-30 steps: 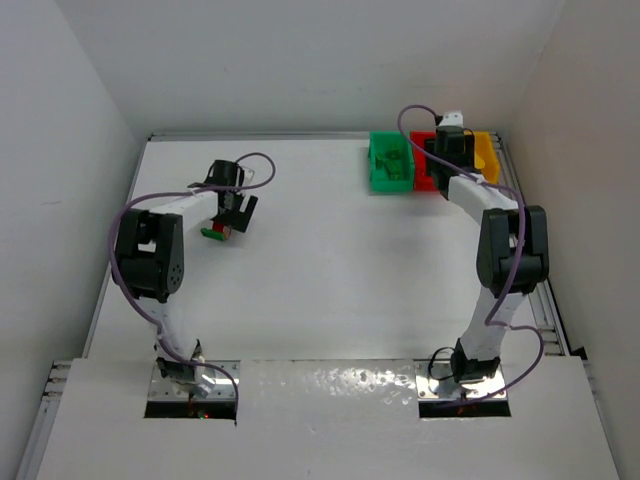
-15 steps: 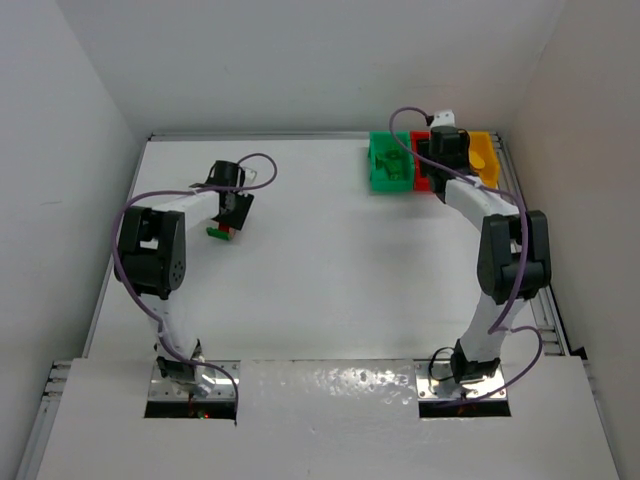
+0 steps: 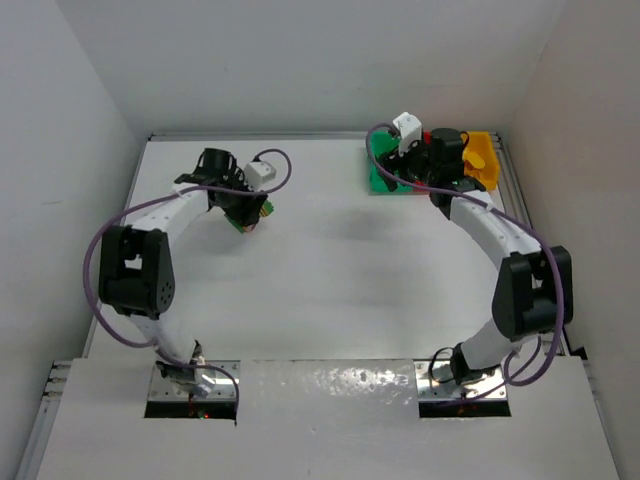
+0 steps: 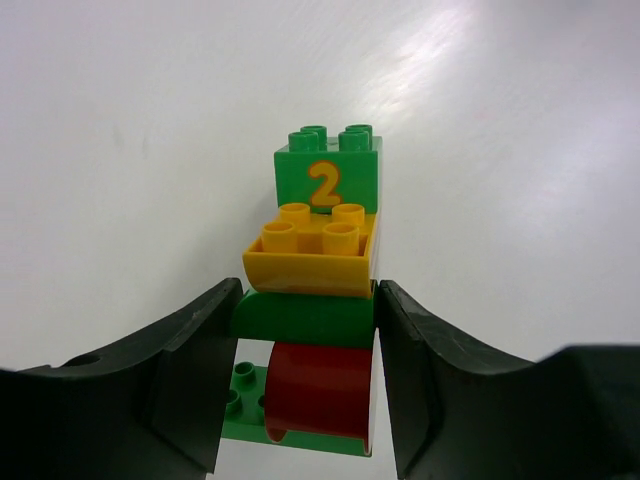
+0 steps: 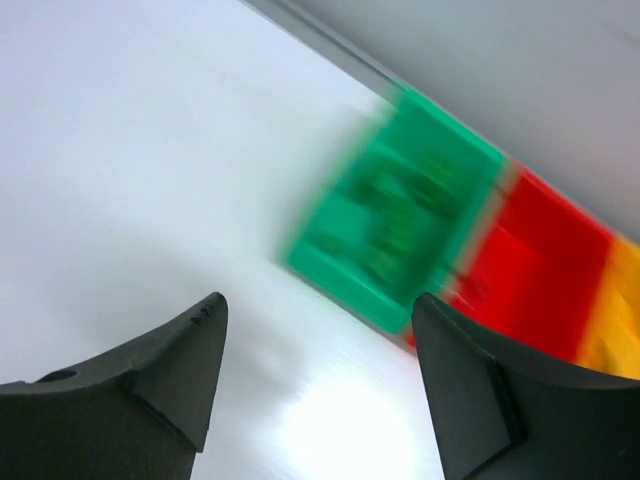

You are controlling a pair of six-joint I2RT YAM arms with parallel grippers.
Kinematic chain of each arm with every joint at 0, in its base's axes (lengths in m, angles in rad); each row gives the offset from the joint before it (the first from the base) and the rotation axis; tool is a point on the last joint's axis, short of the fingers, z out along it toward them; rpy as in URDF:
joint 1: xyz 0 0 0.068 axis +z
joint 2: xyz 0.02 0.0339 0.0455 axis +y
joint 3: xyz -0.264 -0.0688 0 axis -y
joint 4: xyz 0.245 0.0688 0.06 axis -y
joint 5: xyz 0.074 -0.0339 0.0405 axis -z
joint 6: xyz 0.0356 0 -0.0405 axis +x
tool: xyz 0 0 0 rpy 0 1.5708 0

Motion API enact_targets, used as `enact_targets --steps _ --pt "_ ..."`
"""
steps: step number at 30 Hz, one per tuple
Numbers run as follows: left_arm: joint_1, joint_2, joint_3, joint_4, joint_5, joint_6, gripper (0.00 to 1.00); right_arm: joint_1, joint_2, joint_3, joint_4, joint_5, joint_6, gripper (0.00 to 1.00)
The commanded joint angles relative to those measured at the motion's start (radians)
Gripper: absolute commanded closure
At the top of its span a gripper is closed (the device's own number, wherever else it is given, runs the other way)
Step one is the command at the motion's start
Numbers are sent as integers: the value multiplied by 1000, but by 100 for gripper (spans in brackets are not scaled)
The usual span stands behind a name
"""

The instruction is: Sort the legos into containers by color

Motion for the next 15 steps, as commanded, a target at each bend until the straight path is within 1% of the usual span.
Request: enact_targets --steps 1,2,3,4,5,6,7,9,10,11,13,14,15 --pt "8 -108 60 -138 402 344 100 18 -57 33 -40 -655 -43 29" --pt "8 -131 68 -158 457 436 100 43 -55 43 -40 -719 -13 33" --pt "8 -139 70 -177 555 470 100 61 -55 44 -46 -768 -1 34" --pt "8 -149 74 -191 595 490 100 84 -63 43 -92 -802 -18 35" --pt "6 -151 79 -191 634 499 100 142 -71 38 -112 -795 -41 35" --pt "5 -149 85 -189 689 493 100 167 -80 15 -121 -788 -71 34" --pt "3 -142 100 -191 708 486 100 213 -93 2 -111 -785 -73 33" --pt "-8 -140 114 -203 732 502 100 245 -101 -26 -82 -781 -52 32" --pt "-11 -143 122 -239 734 527 100 259 -104 -31 -62 -776 -21 31" --pt "-12 -146 125 -260 734 586 100 284 -103 -37 -31 -765 -10 31" --pt "-20 -152 136 -327 732 640 100 305 -94 -34 0 -767 11 30" --pt "-22 -154 140 -350 734 694 100 324 -74 -16 -2 -765 10 28" --pt "-22 -157 143 -390 734 717 100 333 -62 -3 -9 -764 10 28"
